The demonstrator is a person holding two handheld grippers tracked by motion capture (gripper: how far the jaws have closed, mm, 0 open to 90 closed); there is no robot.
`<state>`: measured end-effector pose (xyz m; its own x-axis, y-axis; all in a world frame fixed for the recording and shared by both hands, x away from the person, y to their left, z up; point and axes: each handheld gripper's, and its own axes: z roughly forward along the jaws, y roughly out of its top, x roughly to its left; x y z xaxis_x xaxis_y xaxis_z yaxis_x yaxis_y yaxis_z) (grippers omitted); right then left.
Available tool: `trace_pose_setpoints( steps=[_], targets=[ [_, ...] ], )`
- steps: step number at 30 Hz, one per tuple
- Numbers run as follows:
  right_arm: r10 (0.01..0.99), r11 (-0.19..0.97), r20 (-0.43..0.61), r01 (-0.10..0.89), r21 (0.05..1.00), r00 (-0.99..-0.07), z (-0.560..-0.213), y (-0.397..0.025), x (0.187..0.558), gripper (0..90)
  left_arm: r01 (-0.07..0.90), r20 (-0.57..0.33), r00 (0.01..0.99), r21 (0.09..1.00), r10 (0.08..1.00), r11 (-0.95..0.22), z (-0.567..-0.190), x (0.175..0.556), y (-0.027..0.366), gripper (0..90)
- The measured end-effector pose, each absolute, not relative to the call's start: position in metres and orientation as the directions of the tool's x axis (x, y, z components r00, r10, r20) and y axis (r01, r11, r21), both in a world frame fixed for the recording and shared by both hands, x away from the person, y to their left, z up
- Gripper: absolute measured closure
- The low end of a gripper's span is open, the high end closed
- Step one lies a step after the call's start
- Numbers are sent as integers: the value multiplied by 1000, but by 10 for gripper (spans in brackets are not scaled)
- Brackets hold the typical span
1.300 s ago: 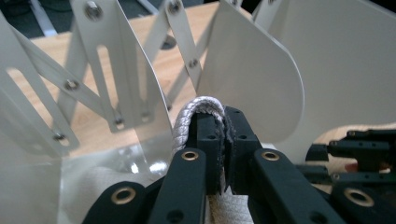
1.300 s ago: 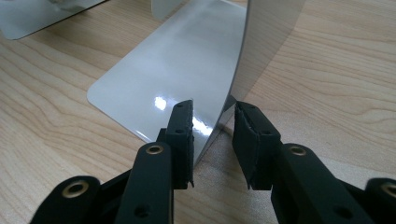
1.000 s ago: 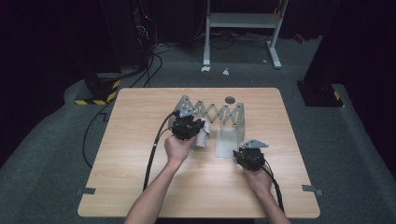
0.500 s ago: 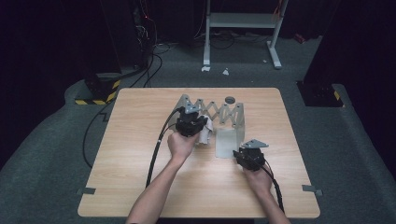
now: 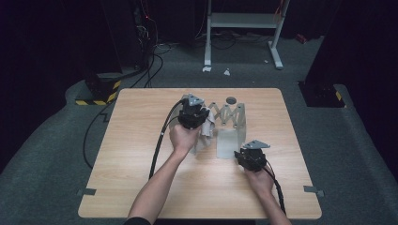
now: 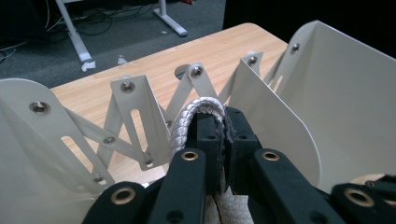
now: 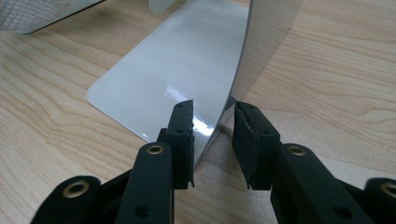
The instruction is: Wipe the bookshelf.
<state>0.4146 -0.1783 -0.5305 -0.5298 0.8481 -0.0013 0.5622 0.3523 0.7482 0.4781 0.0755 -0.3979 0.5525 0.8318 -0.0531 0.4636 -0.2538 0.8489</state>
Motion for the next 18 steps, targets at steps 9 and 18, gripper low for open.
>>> trace_pose_setpoints(
  steps=[9,18],
  targets=[
    [848,353,-2,562,748,-529,-531,-178,414,685,447,-5,557,844,831,-295,-396,481,69,860],
    [848,352,-1,563,748,-529,-531,-178,414,686,452,37,557,825,830,-340,-414,471,75,861]
  ],
)
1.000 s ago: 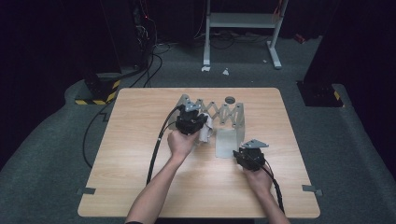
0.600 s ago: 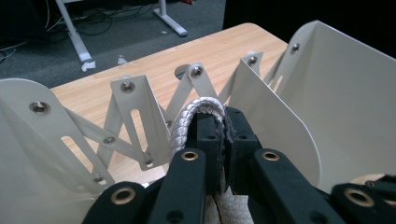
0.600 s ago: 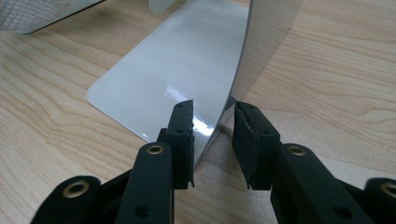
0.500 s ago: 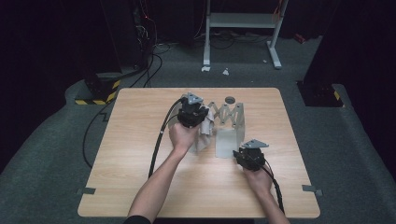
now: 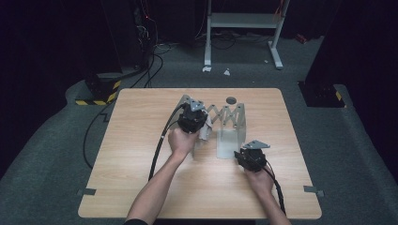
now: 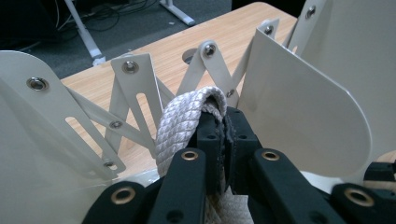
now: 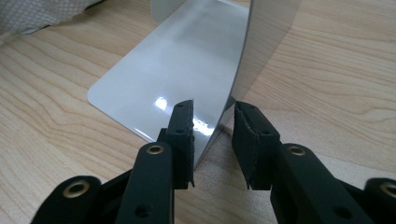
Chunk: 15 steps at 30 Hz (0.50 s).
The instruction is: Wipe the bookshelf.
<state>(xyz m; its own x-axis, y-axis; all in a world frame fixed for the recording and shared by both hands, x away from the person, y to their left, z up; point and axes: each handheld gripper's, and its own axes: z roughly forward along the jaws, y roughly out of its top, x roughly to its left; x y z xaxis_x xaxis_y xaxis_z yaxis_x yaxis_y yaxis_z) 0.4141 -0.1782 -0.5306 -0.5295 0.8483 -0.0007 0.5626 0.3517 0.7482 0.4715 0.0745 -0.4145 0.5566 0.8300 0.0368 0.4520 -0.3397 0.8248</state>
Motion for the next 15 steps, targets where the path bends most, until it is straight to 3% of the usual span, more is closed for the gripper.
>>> trace_pose_setpoints(
  steps=[15],
  targets=[
    [848,348,6,566,748,-530,-531,-179,415,685,482,18,543,812,839,-329,-450,463,77,861]
  ],
)
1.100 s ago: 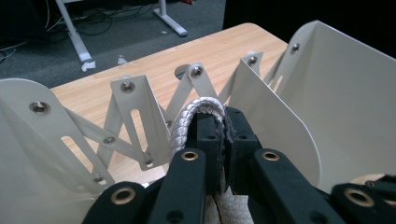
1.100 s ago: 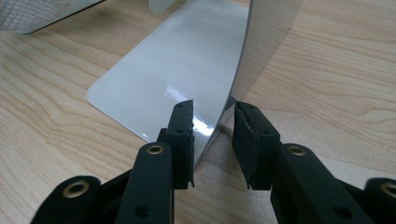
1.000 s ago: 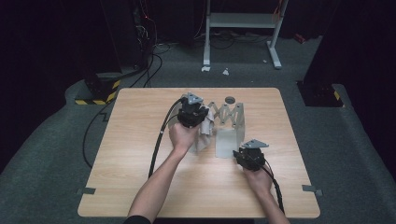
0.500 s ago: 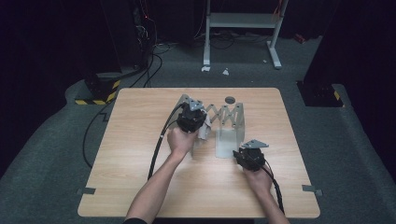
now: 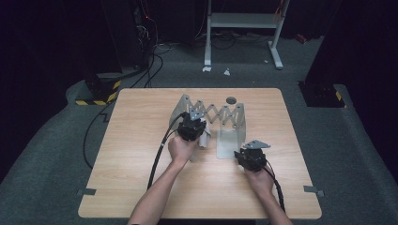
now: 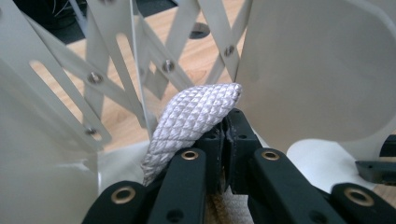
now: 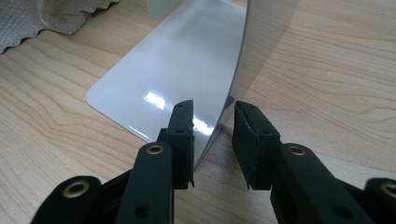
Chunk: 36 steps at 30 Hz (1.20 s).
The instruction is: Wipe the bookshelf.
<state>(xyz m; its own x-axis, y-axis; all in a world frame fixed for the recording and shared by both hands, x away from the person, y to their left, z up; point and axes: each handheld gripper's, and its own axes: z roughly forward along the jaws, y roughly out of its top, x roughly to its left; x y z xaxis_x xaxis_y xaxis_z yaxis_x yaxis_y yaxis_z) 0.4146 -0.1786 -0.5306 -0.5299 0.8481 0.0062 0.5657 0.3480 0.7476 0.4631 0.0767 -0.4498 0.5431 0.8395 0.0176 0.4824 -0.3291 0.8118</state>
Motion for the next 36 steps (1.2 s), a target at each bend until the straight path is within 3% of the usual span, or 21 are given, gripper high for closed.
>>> trace_pose_setpoints(
  steps=[24,36],
  targets=[
    [851,349,-1,565,747,-525,-531,-177,413,689,564,-27,530,758,847,-329,-494,471,67,861],
    [851,352,-5,563,748,-525,-531,-177,413,690,500,-9,538,808,843,-311,-457,466,71,861]
  ],
)
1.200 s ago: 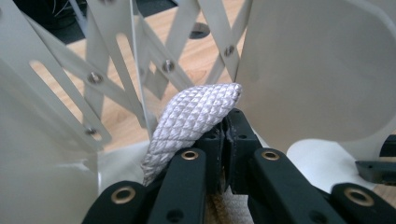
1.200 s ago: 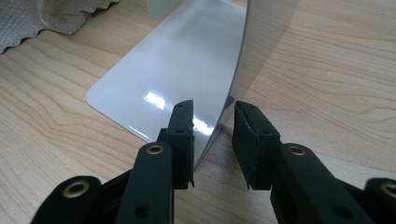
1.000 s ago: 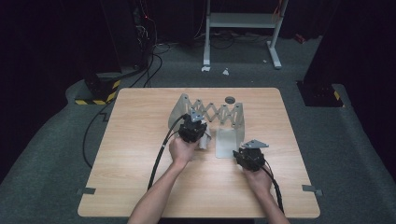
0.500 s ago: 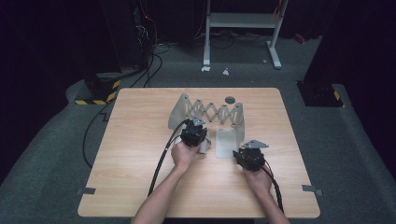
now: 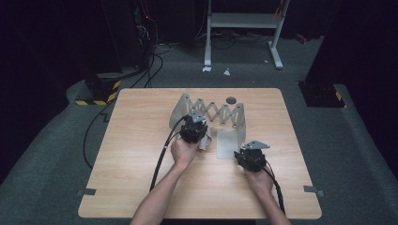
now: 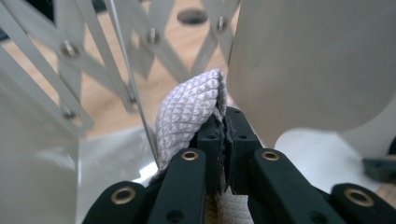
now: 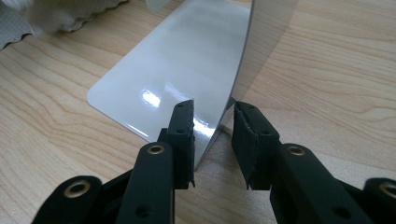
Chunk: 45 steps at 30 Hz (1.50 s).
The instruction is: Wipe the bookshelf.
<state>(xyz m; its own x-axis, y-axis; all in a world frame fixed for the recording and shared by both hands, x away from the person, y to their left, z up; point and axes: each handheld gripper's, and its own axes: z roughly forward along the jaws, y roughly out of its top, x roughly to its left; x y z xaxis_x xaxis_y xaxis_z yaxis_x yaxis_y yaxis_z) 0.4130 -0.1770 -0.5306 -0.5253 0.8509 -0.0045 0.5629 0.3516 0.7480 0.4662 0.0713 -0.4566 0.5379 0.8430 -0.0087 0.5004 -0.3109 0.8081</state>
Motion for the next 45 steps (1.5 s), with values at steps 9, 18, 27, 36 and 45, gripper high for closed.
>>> trace_pose_setpoints(
  steps=[9,18,27,36,45],
  targets=[
    [851,350,-3,564,748,-524,-531,-177,413,690,489,-38,528,830,849,-267,-421,474,74,861],
    [852,349,-2,564,748,-524,-531,-177,412,690,481,-53,533,840,845,-251,-412,485,65,861],
    [851,351,-4,563,748,-525,-531,-177,412,691,466,-37,540,845,841,-262,-405,495,51,860],
    [852,351,-4,564,748,-524,-531,-177,412,691,474,-63,530,848,846,-235,-401,506,51,860],
    [850,351,-1,564,748,-526,-531,-177,413,691,476,-48,531,842,846,-252,-407,516,44,859]
  ],
)
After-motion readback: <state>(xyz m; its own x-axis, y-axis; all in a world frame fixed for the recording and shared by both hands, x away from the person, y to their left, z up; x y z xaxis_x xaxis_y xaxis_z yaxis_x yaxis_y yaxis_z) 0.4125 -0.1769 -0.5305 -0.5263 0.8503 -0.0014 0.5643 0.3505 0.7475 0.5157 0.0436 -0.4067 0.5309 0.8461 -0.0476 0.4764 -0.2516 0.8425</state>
